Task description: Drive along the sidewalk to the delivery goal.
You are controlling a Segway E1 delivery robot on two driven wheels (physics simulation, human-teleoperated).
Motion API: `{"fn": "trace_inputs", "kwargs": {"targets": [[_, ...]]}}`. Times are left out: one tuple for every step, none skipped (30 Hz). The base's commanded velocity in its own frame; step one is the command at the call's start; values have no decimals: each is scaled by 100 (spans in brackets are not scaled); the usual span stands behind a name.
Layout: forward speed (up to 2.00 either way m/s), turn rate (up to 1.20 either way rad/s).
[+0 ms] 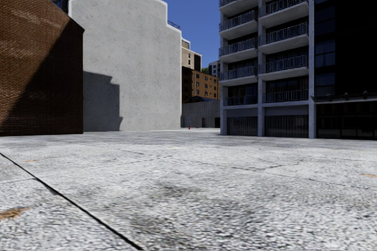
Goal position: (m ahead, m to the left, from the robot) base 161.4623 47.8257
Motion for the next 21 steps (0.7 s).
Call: {"fn": "trace_inputs", "kwargs": {"targets": [[200,0],[200,0],[200,0],[200,0],[200,0],[200,0],[200,0],[200,0],[200,0],[200,0],[200,0],[200,0],[200,0],[200,0],[200,0],[200,0],[200,0],[200,0],[200,0],[200,0],[200,0]]}}
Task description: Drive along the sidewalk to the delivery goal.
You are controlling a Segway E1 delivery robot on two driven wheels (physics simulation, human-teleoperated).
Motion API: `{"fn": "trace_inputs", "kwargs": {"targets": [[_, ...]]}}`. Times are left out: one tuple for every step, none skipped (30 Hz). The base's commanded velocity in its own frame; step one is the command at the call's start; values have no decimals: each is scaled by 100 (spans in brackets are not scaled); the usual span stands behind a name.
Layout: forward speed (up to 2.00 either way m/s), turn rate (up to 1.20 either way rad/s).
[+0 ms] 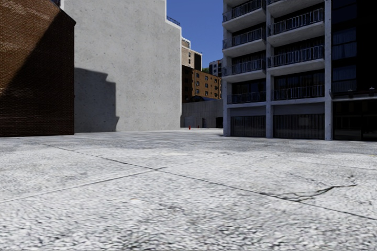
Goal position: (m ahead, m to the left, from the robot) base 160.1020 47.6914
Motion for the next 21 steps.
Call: {"fn": "trace_inputs", "kwargs": {"targets": [[200,0],[200,0],[200,0],[200,0],[200,0],[200,0],[200,0],[200,0],[200,0],[200,0],[200,0],[200,0],[200,0],[200,0],[200,0],[200,0],[200,0],[200,0],[200,0],[200,0],[200,0]]}}
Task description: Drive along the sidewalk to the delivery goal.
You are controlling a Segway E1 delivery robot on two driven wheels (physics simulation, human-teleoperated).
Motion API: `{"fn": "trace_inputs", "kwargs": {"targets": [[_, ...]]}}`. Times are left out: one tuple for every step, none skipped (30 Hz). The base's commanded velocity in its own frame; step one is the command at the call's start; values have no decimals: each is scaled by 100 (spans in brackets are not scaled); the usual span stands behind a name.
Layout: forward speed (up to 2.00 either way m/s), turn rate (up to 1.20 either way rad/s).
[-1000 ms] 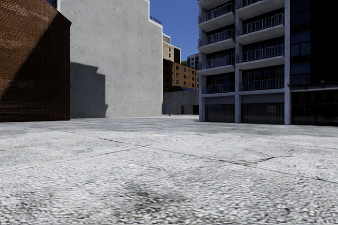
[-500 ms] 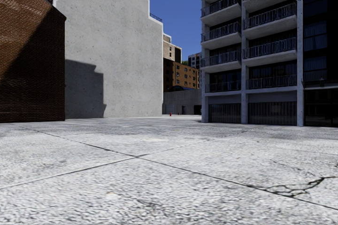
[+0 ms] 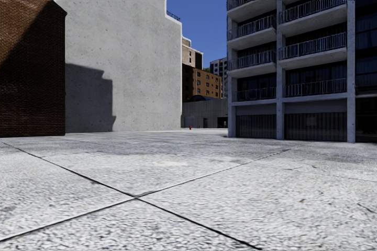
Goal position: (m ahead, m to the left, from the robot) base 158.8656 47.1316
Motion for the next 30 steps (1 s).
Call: {"fn": "trace_inputs", "kwargs": {"targets": [[200,0],[200,0],[200,0],[200,0],[200,0],[200,0],[200,0],[200,0],[200,0],[200,0],[200,0],[200,0],[200,0],[200,0],[200,0],[200,0],[200,0],[200,0],[200,0],[200,0],[200,0],[200,0],[200,0],[200,0],[200,0],[200,0],[200,0],[200,0],[200,0],[200,0]]}}
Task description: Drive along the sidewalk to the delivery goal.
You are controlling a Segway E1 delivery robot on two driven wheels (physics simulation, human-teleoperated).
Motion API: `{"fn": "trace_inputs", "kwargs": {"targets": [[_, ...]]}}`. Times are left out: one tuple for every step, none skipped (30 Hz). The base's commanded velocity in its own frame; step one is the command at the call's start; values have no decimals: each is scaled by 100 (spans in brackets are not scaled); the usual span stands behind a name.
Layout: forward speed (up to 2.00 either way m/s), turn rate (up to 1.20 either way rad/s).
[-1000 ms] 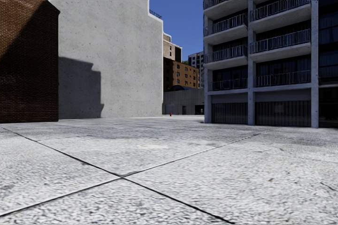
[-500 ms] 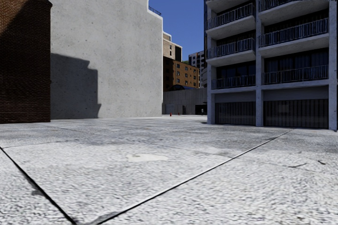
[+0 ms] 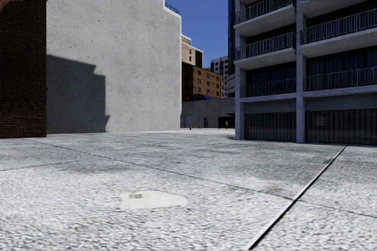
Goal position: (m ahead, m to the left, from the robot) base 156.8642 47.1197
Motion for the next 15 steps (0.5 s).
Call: {"fn": "trace_inputs", "kwargs": {"targets": [[200,0],[200,0],[200,0],[200,0],[200,0],[200,0],[200,0],[200,0],[200,0],[200,0],[200,0],[200,0],[200,0],[200,0],[200,0]]}}
